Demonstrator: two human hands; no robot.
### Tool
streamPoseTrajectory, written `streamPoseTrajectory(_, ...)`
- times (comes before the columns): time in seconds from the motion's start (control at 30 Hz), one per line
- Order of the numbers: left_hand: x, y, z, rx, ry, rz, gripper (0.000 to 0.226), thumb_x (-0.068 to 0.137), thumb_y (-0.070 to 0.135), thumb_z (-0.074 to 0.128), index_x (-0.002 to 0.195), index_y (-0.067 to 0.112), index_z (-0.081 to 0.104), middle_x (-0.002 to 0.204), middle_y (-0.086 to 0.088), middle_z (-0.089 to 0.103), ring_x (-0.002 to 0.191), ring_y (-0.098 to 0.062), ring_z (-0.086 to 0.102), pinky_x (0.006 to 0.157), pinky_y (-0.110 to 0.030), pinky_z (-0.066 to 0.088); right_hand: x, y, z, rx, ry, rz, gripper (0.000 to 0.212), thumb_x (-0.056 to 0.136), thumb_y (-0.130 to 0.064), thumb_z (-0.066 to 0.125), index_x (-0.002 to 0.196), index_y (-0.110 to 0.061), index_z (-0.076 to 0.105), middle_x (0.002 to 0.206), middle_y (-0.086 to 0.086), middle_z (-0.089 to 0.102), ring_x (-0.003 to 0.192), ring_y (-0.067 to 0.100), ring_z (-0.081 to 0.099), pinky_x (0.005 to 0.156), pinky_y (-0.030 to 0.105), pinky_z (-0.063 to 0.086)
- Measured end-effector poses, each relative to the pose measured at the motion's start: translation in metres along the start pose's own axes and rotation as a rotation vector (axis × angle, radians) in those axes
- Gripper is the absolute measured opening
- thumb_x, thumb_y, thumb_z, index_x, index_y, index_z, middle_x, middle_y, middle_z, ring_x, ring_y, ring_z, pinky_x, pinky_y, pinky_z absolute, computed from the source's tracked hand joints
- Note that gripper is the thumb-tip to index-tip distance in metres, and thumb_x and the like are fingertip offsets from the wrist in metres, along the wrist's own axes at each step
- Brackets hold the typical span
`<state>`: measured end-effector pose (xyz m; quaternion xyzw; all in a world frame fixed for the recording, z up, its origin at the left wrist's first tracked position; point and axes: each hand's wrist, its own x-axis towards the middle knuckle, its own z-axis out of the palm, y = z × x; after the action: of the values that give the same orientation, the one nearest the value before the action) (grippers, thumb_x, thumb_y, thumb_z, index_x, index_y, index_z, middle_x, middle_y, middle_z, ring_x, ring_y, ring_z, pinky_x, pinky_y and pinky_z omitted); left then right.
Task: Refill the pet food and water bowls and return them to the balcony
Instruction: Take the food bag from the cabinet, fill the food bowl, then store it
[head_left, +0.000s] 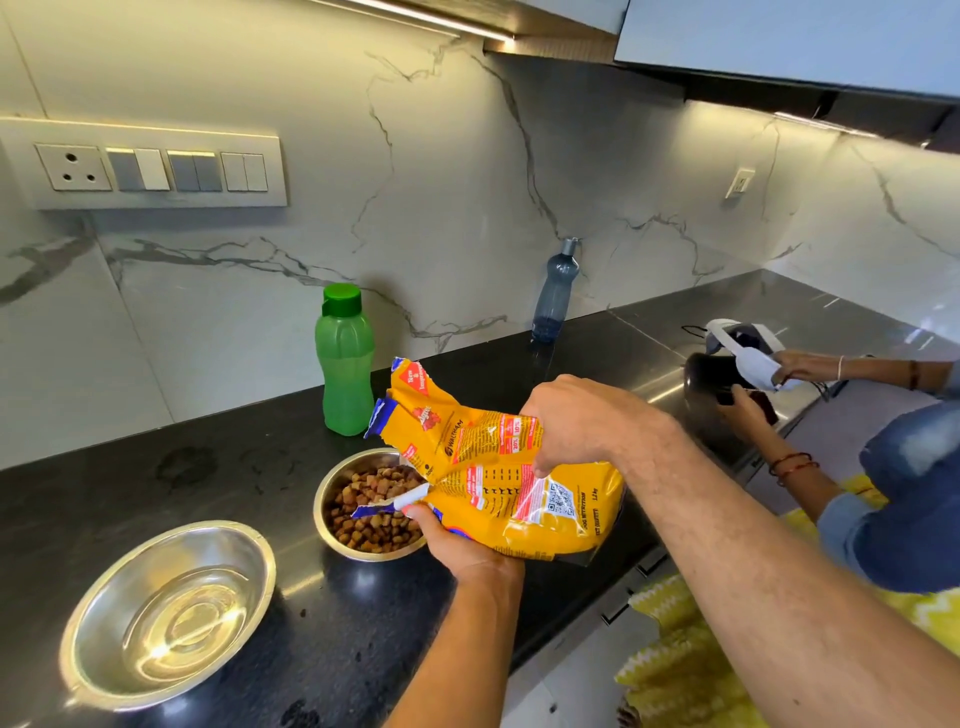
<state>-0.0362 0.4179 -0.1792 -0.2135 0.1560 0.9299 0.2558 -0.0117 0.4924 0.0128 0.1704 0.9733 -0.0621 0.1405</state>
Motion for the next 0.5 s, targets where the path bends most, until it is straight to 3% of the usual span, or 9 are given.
streamPoseTrajectory(0.03,0.0004,-0.0001,-0.0005,0.003,0.004,-0.010,0.063,0.089,0.078,0.036,0.110,0.030,0.071,0.107,-0.005,0.078,0.096,-0.031,0.074,0.083,-0.045,0.056,0.0003,0.0012,0.0005,0.011,0.003,0.011,0.014,0.093,-0.027,0.074,0.102,-0.020,0.065,0.099,0.011,0.065,0.093,0.031,0.062,0.086,0.051,0.051)
streamPoseTrajectory(0.13,0.0023,-0.0007,-0.0025,0.000,0.019,-0.036,0.066,0.092,0.075,0.035,0.120,0.025,0.067,0.116,-0.010,0.075,0.113,-0.037,0.065,0.100,-0.055,0.049,-0.0021,-0.0007,-0.0011,-0.086,-0.003,-0.015,0.027,0.083,-0.033,0.083,0.082,-0.029,0.057,0.078,-0.009,0.051,0.067,0.008,0.047,0.071,0.036,0.044)
streamPoseTrajectory(0.27,0.0031,-0.0009,-0.0021,0.005,0.028,-0.065,0.071,0.094,0.072,0.034,0.136,0.020,0.059,0.131,-0.016,0.066,0.124,-0.042,0.057,0.111,-0.062,0.038,-0.0013,-0.0016,0.0008,-0.076,-0.008,-0.027,0.035,0.081,-0.036,0.087,0.069,-0.030,0.054,0.081,-0.012,0.056,0.088,0.014,0.060,0.068,0.032,0.045)
streamPoseTrajectory(0.5,-0.0002,0.0033,0.0012,-0.011,0.035,-0.020,0.066,0.091,0.078,0.032,0.115,0.029,0.069,0.108,-0.005,0.077,0.098,-0.030,0.073,0.082,-0.044,0.056,0.0027,0.0007,0.0001,-0.087,-0.009,-0.038,0.038,0.081,-0.036,0.086,0.068,-0.033,0.051,0.080,-0.014,0.055,0.092,0.014,0.060,0.064,0.030,0.040)
